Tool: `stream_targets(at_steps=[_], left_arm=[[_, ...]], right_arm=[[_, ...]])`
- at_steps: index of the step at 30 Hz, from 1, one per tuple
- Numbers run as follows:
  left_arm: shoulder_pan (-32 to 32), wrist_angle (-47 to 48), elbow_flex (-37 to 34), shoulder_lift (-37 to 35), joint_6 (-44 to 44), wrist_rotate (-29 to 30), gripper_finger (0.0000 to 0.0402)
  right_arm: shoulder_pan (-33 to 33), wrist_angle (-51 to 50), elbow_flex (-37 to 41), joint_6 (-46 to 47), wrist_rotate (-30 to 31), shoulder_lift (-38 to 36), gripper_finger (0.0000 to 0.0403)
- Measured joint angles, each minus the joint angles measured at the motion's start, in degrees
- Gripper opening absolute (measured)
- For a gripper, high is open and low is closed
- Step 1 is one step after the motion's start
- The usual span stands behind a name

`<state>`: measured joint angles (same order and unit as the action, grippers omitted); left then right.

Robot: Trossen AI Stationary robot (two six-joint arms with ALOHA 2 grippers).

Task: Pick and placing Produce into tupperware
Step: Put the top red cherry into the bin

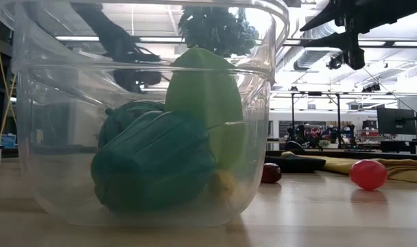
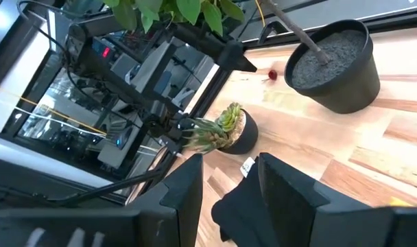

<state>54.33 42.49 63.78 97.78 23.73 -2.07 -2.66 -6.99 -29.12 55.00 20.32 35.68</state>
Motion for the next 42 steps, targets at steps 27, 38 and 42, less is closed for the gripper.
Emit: stream_targets(at_steps=[27,38,42], left_arm=[[0.0,14.3,17.2,15.1,-2.1,-0.2,0.0161],[-0.9,13.6,17.2,16.0,-2.3,-2.0,0.0161],[-0.9,12.3,17.2,16.0,-2.3,-2.4,0.0161]], right_arm=[[0.0,0.0,0.0,-2.1,-1.5,0.0,0.0133],[0.0,0.0,0.0,-2.6,-1.5,0.0,0.0133],[0.0,0.0,0.0,-2.6,-1.5,0.0,0.0133]])
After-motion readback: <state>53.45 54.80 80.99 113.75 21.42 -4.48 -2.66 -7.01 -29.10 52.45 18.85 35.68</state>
